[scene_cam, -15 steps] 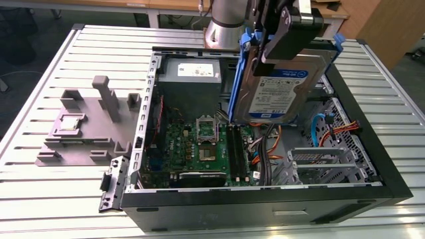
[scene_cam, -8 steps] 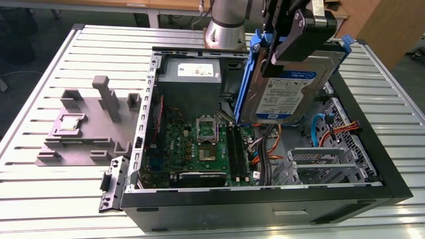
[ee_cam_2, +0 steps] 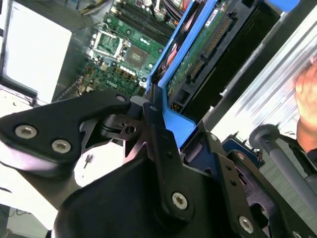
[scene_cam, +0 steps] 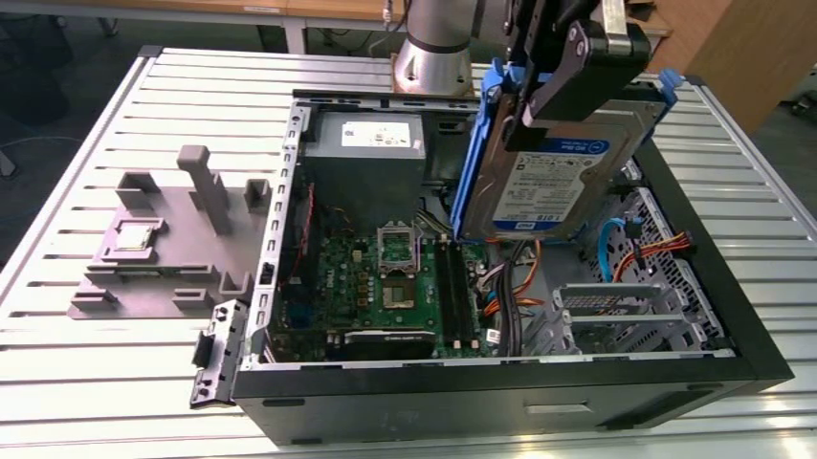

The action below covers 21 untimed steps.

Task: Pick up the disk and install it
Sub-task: 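Insert the disk into the insertion slot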

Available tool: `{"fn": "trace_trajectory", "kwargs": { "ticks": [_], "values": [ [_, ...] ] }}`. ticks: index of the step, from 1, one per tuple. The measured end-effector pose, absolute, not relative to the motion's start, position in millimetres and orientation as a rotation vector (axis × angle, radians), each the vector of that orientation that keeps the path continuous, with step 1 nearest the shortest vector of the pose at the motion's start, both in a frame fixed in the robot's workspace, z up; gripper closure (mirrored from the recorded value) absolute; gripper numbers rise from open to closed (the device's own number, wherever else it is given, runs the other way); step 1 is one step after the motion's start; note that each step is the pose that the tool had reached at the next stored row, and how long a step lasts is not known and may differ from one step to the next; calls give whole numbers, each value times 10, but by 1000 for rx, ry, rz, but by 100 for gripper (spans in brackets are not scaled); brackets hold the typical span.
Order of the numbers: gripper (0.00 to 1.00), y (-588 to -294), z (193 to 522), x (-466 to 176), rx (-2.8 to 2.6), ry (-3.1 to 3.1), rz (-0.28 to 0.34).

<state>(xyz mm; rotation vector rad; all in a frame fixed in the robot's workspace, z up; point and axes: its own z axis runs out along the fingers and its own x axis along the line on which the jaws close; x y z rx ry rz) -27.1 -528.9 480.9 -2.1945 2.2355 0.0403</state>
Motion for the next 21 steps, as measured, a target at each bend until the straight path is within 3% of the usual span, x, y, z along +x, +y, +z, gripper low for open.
{"fn": "trace_trajectory", "kwargs": {
  "ticks": [21],
  "values": [
    [63, -5377, 4811, -272, -2197, 2238, 35]
  ]
}}
